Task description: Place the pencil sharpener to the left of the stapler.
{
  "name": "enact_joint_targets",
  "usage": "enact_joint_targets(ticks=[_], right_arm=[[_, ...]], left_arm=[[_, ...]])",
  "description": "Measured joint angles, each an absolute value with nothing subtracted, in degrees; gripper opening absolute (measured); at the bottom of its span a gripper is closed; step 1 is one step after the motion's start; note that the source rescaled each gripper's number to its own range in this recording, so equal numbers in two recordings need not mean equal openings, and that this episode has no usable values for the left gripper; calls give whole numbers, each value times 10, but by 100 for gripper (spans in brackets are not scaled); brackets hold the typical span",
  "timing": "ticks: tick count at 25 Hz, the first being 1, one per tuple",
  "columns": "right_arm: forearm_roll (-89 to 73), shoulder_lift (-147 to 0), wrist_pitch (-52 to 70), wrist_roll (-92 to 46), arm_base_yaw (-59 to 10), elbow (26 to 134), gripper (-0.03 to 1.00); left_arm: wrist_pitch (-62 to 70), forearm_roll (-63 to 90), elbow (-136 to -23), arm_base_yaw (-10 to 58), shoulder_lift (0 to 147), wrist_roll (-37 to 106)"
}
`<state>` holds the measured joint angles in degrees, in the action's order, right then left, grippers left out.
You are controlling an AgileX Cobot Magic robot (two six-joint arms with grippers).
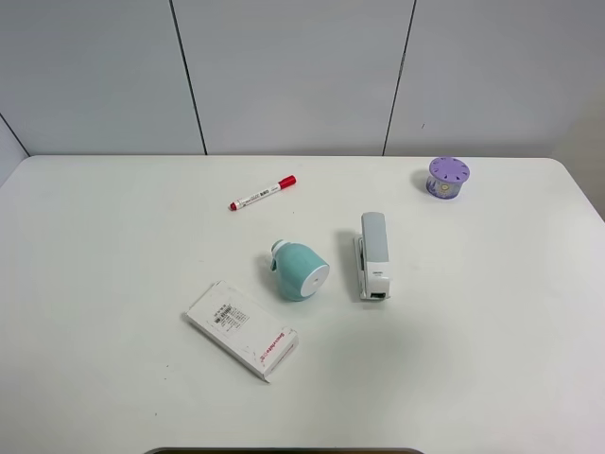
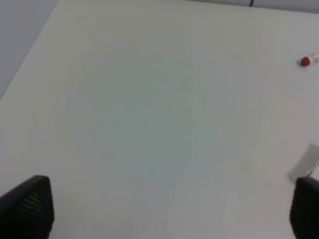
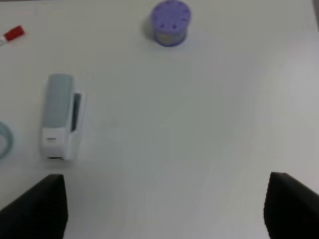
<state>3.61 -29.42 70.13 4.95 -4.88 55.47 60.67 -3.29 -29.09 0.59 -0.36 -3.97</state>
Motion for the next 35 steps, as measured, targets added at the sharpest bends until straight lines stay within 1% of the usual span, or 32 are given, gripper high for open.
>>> enact_joint_targets(ticks=[5,12,17,20,25,35], right_arm=[[38,-210,701,40,-14,472,68],[38,-95,683,39,-12,363,68],[38,-26,653,39,-12,314,68],[39,0,633,39,-12,298,68],[39,1,614,39,-12,290,68],[39,1,612,39,-12,290,68]], left_arm=[[607,-33,-291,6,-4,-40],[607,-33,-291,6,-4,-40],[607,-33,-291,6,-4,-40],[607,-33,-291,6,-4,-40],[607,-33,-291,6,-4,-40],[607,-33,-291,6,-4,-40]])
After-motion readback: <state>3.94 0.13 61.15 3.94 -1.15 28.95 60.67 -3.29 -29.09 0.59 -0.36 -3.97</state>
